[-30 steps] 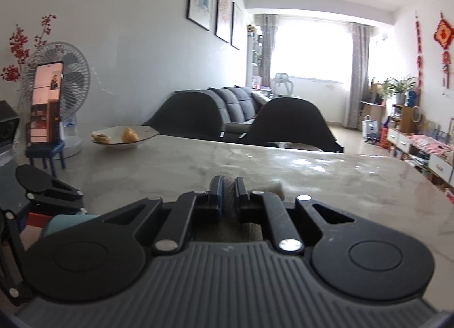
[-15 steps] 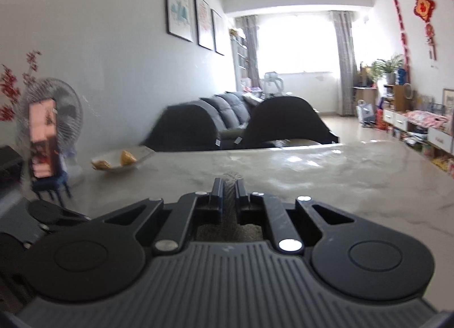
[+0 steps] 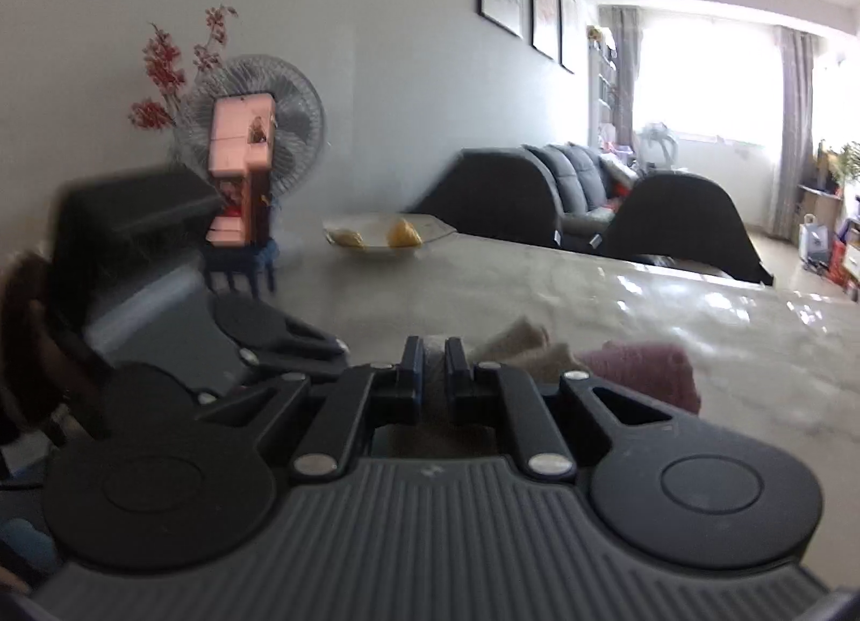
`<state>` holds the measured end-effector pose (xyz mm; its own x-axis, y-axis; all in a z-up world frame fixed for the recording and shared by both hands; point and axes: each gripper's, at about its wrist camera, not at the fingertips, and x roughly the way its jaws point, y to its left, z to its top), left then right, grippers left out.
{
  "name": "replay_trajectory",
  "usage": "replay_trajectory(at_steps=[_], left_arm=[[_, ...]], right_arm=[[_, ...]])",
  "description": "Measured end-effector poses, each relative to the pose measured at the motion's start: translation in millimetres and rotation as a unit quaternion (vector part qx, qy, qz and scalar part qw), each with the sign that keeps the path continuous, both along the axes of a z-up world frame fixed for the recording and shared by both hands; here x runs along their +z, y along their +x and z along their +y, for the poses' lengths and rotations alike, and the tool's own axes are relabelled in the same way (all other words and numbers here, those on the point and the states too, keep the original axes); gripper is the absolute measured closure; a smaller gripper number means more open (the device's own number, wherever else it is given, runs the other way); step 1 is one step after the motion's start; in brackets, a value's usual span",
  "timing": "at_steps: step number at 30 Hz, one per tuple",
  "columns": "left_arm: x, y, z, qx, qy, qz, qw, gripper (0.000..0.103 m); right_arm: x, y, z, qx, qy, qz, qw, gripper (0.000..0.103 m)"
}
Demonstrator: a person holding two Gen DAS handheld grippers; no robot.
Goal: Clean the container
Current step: 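Wipe the towel along the bottle's side toward its open end with the right gripper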
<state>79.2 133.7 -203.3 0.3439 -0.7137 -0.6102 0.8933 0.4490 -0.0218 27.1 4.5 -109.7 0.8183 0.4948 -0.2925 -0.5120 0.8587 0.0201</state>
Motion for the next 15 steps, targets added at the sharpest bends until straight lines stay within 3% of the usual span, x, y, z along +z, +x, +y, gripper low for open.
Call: replay_trajectory(at_steps=[15], left_arm=[[1, -4, -3, -0.008, 0.006, -0.006, 0.9999, 0.018]], right_arm=[[-3, 5, -29, -0.058, 0.02, -0.002, 0.998, 0.095]])
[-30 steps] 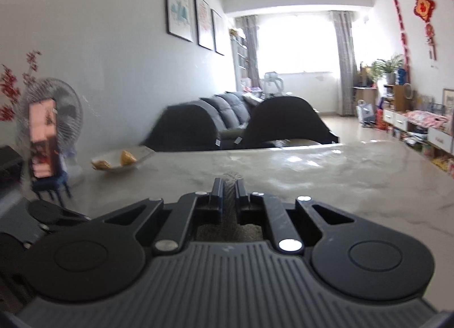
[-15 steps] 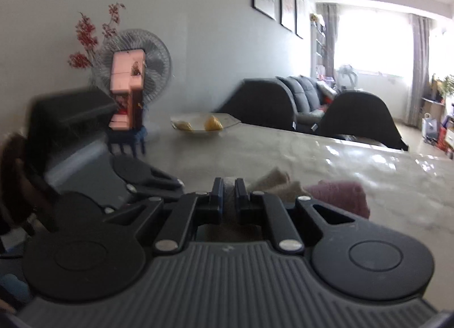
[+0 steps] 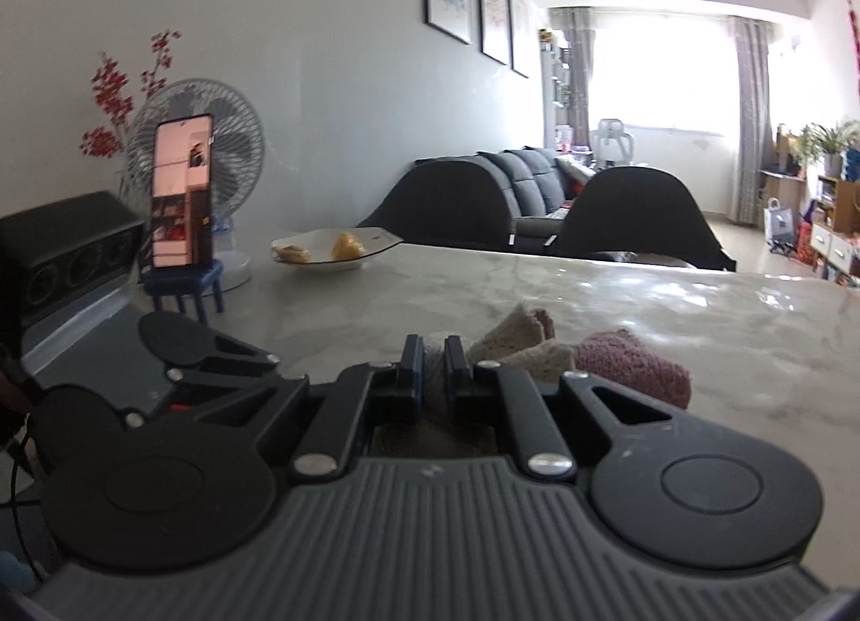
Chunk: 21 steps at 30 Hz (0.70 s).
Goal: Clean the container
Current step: 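Wipe the towel along the bottle's side toward its open end with the right gripper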
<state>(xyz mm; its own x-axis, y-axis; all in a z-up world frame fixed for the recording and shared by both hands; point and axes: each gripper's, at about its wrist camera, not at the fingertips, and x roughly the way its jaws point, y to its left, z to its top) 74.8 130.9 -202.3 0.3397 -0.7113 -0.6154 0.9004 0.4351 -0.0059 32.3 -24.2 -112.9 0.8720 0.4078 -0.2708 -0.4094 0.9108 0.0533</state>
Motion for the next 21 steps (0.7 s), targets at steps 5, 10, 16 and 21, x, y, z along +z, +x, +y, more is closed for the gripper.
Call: replay_trajectory(at_steps=[5, 10, 16, 21], left_arm=[[2, 5, -3, 0.0, 0.0, 0.001, 1.0, 0.018], [3, 4, -3, 0.0, 0.0, 0.001, 1.0, 0.018], [3, 1, -2, -0.001, 0.0, 0.002, 1.0, 0.018], [3, -1, 0, -0.001, -0.001, 0.002, 1.0, 0.018]], right_arm=[[-1, 2, -7, -0.019, 0.004, -0.004, 1.0, 0.095], [-1, 4, -11, -0.04, -0.002, -0.011, 0.999, 0.095], [-1, 6, -17, -0.058, 0.0, -0.012, 0.998, 0.095], [0, 7, -22, -0.08, -0.001, -0.011, 0.997, 0.095]])
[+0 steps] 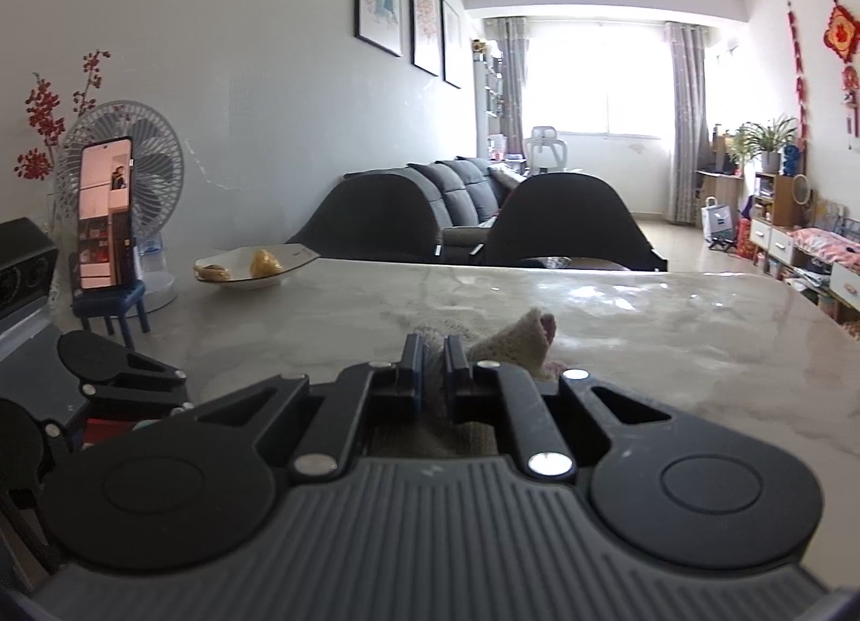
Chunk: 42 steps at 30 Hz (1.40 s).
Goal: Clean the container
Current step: 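Wipe the towel along the bottle's side toward its open end with the right gripper, then roll the teal bottle with the left gripper while the right gripper holds the towel against it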
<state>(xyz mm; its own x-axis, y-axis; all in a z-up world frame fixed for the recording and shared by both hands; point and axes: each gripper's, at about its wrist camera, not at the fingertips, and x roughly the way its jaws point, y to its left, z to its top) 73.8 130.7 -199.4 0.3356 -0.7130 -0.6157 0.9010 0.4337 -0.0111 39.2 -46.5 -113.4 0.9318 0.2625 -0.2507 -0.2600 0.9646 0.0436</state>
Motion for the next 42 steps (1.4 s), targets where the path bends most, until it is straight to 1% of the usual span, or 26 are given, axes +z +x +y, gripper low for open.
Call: replay_trajectory(at_steps=[3, 7, 12, 15, 20, 24, 28, 33, 38, 39, 42], left_arm=[[0, -1, 0, 0.0, 0.0, 0.0, 1.0, 0.018], [0, 0, 1, 0.0, -0.003, 0.003, 1.0, 0.018], [-4, -4, 10, 0.0, -0.006, 0.006, 1.0, 0.018], [-4, -5, 12, 0.0, -0.007, 0.007, 1.0, 0.018], [-3, -3, 16, 0.0, -0.008, 0.009, 0.9999, 0.018], [-3, -2, 17, 0.0, -0.008, 0.009, 0.9999, 0.018], [-3, -1, 18, 0.0, -0.006, 0.006, 1.0, 0.018], [-4, 0, 19, -0.002, -0.004, 0.005, 1.0, 0.016], [-4, 1, 23, -0.005, -0.009, 0.009, 0.9999, 0.016], [-4, 3, 25, -0.004, -0.018, 0.019, 0.9996, 0.016], [-4, 14, 42, 0.009, -0.066, 0.072, 0.9952, 0.018]], right_arm=[[1, -1, -2, -0.016, -0.001, 0.001, 1.0, 0.095], [3, -3, -5, -0.015, 0.009, 0.004, 1.0, 0.095], [12, -13, 1, 0.019, 0.011, -0.012, 1.0, 0.095], [15, -17, 8, 0.043, 0.01, -0.013, 0.999, 0.095], [15, -21, 20, 0.082, 0.005, -0.004, 0.997, 0.095], [10, -21, 32, 0.109, -0.01, 0.013, 0.994, 0.095], [5, -16, 34, 0.112, -0.017, 0.019, 0.993, 0.095], [5, -12, 23, 0.087, -0.017, 0.016, 0.996, 0.095], [4, -6, 6, 0.037, -0.019, 0.01, 0.999, 0.095], [4, -4, 3, 0.028, -0.017, 0.01, 0.999, 0.095], [5, 2, -6, 0.006, -0.01, 0.015, 1.0, 0.095]])
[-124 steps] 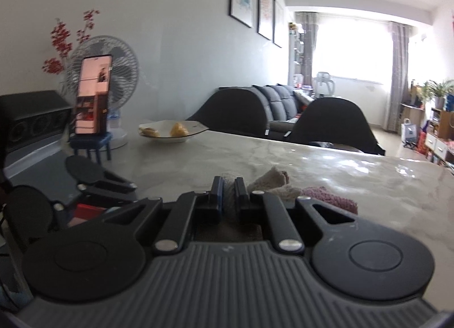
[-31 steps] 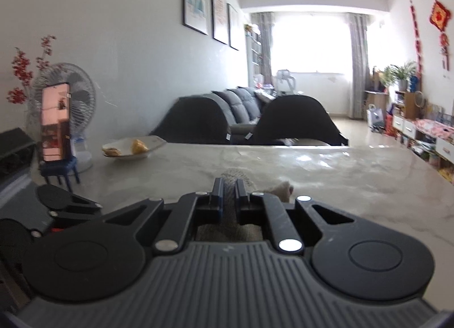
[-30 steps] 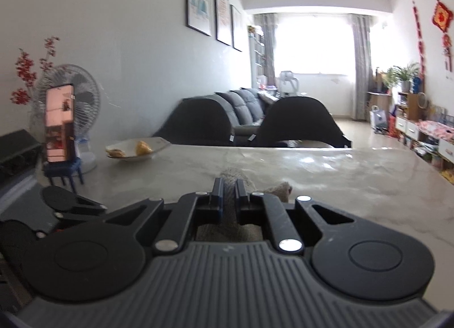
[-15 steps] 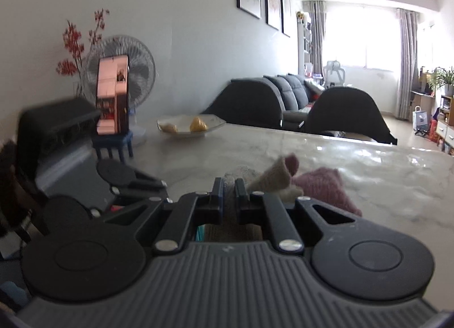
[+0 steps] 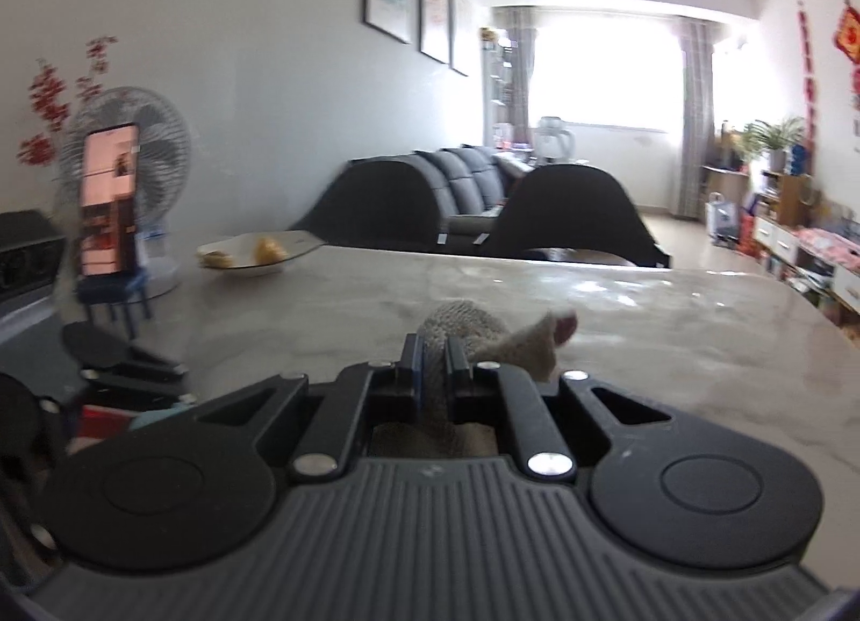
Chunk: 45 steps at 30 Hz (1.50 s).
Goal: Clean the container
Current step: 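Roll the teal bottle with the left gripper while the right gripper holds the towel against it, then rub the towel along the bottle's side with the right gripper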
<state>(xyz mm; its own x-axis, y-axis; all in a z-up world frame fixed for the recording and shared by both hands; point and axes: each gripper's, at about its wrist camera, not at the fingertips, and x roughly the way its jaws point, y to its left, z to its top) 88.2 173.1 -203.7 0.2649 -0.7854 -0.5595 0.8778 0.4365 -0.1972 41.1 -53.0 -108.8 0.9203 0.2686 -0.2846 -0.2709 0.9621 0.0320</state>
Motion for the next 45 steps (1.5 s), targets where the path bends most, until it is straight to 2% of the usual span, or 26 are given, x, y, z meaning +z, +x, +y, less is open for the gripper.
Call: replay_trajectory(at_steps=[3, 6, 9, 12, 17, 18, 19, 21, 24, 29, 34, 38, 41, 45], left_arm=[[-1, 8, 16, 0.019, -0.028, 0.042, 0.9985, 0.018], [-2, 13, 32, 0.033, -0.056, 0.092, 0.9936, 0.015], [-8, 22, 47, 0.051, -0.096, 0.158, 0.9815, 0.013], [-12, 23, 55, 0.072, -0.124, 0.203, 0.9687, 0.013], [-15, 27, 54, 0.099, -0.155, 0.25, 0.9505, 0.012], [-14, 27, 52, 0.106, -0.156, 0.255, 0.9484, 0.016], [-14, 28, 51, 0.115, -0.153, 0.257, 0.9471, 0.028], [-13, 28, 46, 0.124, -0.147, 0.256, 0.9474, 0.032], [-4, 22, 40, 0.121, -0.133, 0.223, 0.9581, 0.033], [21, 15, 28, 0.103, -0.062, 0.148, 0.9816, 0.033], [48, 9, 26, 0.083, 0.015, 0.072, 0.9938, 0.033], [62, -1, 29, 0.062, 0.061, -0.014, 0.9961, 0.033], [63, -16, 29, 0.041, 0.097, -0.084, 0.9909, 0.033], [63, -21, 34, 0.01, 0.108, -0.122, 0.9866, 0.033]], right_arm=[[-1, 5, -7, -0.01, 0.012, 0.007, 1.0, 0.095], [-3, 6, -8, -0.011, 0.02, 0.009, 1.0, 0.095], [-5, 4, -7, -0.012, 0.019, 0.007, 1.0, 0.095], [-5, 1, -8, -0.012, 0.017, 0.009, 1.0, 0.095], [-4, -2, -12, -0.028, 0.007, 0.024, 0.999, 0.095], [-4, -2, -13, -0.035, 0.003, 0.029, 0.999, 0.095], [-6, -2, -15, -0.043, 0.0, 0.034, 0.999, 0.095], [-10, -1, -20, -0.053, 0.003, 0.044, 0.998, 0.095], [-14, 0, -27, -0.059, 0.022, 0.055, 0.997, 0.095], [-10, 0, -30, -0.065, 0.032, 0.051, 0.996, 0.095], [-10, 2, -26, -0.059, 0.031, 0.048, 0.997, 0.095], [-9, 2, -24, -0.051, 0.034, 0.046, 0.997, 0.095], [-6, 0, -27, -0.043, 0.046, 0.044, 0.997, 0.095], [-4, 7, -38, -0.023, 0.103, 0.057, 0.993, 0.095]])
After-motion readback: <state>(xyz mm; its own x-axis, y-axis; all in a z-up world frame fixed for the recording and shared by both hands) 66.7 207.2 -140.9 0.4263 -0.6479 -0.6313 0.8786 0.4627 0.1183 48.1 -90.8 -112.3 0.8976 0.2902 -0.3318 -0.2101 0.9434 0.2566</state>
